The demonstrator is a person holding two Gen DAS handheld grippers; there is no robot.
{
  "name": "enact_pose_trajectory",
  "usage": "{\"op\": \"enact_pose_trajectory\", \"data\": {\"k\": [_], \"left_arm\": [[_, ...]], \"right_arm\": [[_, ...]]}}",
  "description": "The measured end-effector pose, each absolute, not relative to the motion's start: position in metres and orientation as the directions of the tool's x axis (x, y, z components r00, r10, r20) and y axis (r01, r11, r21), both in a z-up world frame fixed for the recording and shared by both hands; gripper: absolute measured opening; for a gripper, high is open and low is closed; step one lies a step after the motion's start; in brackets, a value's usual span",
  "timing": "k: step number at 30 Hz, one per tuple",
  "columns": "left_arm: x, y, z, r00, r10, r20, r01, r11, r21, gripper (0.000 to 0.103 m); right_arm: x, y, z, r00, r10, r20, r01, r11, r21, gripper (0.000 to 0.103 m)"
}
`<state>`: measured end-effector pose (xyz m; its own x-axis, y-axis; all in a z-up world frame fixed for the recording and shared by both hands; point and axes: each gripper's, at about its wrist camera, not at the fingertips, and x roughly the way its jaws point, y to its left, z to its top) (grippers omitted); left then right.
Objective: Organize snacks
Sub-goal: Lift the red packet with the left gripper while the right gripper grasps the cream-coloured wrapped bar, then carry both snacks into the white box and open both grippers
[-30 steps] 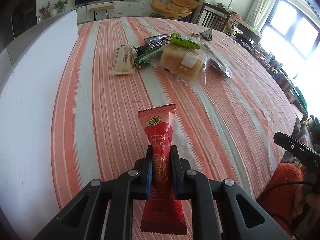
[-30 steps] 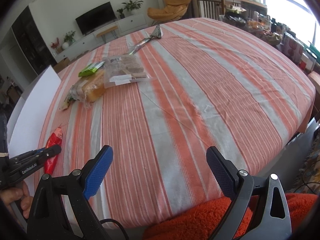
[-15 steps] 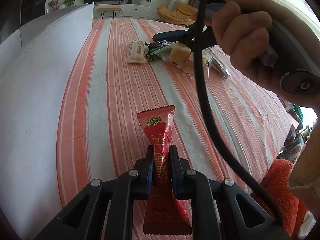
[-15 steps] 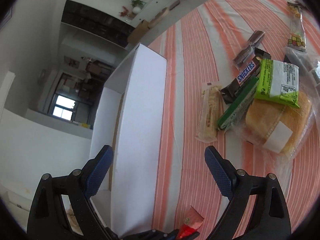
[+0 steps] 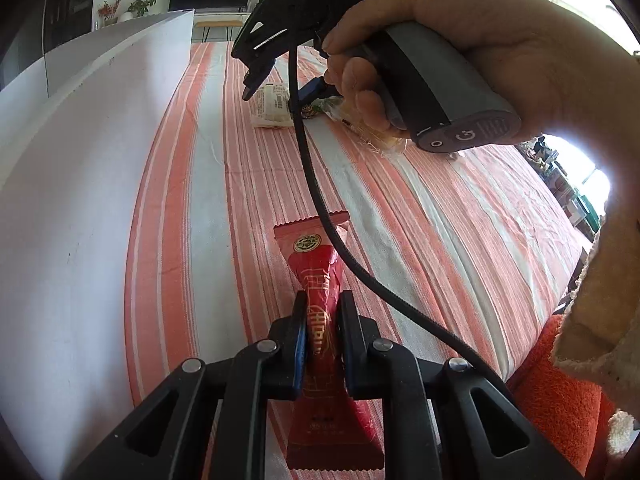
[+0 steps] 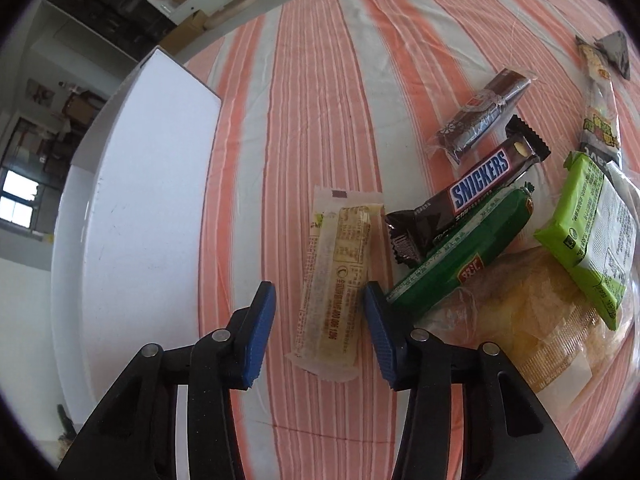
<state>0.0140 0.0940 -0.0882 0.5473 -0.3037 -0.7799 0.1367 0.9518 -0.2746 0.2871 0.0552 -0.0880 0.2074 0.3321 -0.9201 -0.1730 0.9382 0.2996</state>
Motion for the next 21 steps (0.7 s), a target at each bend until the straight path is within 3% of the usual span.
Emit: {"op": "enact_pose_trajectory", "data": {"k": [5, 6, 7, 15, 18, 21], "left_arm": [[0.009, 0.093, -0.088, 0.544, -0.304, -0.782, 0.142, 0.952, -0.272, 0.014], [0.007, 0.093, -0.088, 0.544, -0.304, -0.782, 0.144, 0.952, -0.270, 0.014], [0.005, 0.093, -0.088, 0.543, -0.305, -0.782, 0.147, 0.952, -0.269, 0.014], [-0.009, 0.094, -0.087, 0.540, -0.325, -0.777, 0.164, 0.945, -0.281, 0.013], [-0.007, 0.093, -0.087, 0.540, -0.334, -0.772, 0.162, 0.942, -0.294, 0.013], [-0.002, 0.091, -0.080, 0.548, -0.351, -0.759, 0.164, 0.935, -0.314, 0.013]], "right_arm": [[0.274, 0.081, -0.093, 0.185, 0.211, -0.960, -0.333, 0.932, 0.141, 0.051], [0.269, 0.084, -0.094, 0.195, 0.190, -0.962, -0.370, 0.923, 0.108, 0.047], [0.265, 0.081, -0.094, 0.204, 0.186, -0.961, -0.379, 0.920, 0.098, 0.030], [0.203, 0.006, -0.063, 0.128, 0.532, -0.837, -0.367, 0.810, 0.458, 0.030], [0.173, -0.029, -0.059, 0.136, 0.553, -0.822, -0.357, 0.801, 0.480, 0.031], [0.152, -0.063, -0.075, 0.174, 0.477, -0.861, -0.328, 0.853, 0.406, 0.031]]}}
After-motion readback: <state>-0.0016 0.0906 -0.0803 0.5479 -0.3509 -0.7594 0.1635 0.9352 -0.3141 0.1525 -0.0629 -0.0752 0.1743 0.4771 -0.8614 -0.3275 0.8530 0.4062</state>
